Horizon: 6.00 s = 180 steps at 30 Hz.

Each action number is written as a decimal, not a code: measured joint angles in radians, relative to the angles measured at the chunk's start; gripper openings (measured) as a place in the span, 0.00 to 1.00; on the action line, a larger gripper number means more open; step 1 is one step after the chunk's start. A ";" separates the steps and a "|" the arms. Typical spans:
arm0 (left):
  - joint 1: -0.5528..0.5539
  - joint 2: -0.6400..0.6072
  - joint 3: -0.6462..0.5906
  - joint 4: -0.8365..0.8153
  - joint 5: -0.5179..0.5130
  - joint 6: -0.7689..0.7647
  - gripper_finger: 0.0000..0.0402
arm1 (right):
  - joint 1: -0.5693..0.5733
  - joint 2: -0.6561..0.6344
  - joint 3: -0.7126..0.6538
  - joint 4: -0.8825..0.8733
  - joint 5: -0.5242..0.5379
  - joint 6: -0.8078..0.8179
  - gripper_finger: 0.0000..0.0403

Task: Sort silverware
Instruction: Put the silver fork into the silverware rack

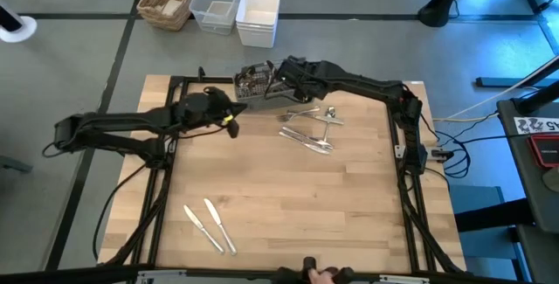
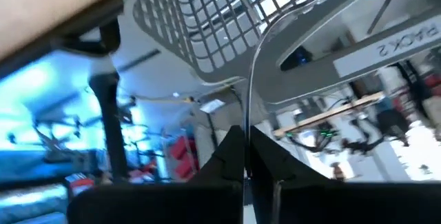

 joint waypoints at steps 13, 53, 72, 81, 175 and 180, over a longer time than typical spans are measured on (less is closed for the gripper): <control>0.000 -0.114 0.000 -0.082 -0.015 0.057 0.00 | 0.000 0.000 0.000 0.253 -0.067 -0.367 0.01; 0.000 -0.114 0.000 -0.153 -0.014 -0.003 0.01 | 0.004 0.006 0.001 0.411 -0.290 -0.759 0.01; -0.009 -0.419 -0.095 -0.150 -0.008 0.055 0.01 | 0.004 0.007 0.000 0.463 -0.310 -0.759 0.01; -0.090 -0.681 -0.415 0.075 0.070 0.060 0.01 | 0.004 0.007 0.000 0.466 -0.313 -0.757 0.01; -0.111 -0.726 -0.614 0.004 0.148 -0.124 0.01 | 0.097 0.006 0.001 0.791 0.111 0.091 0.64; -0.111 -0.726 -0.614 0.004 0.148 -0.124 0.01 | 0.109 0.006 0.001 0.779 -0.062 0.399 0.64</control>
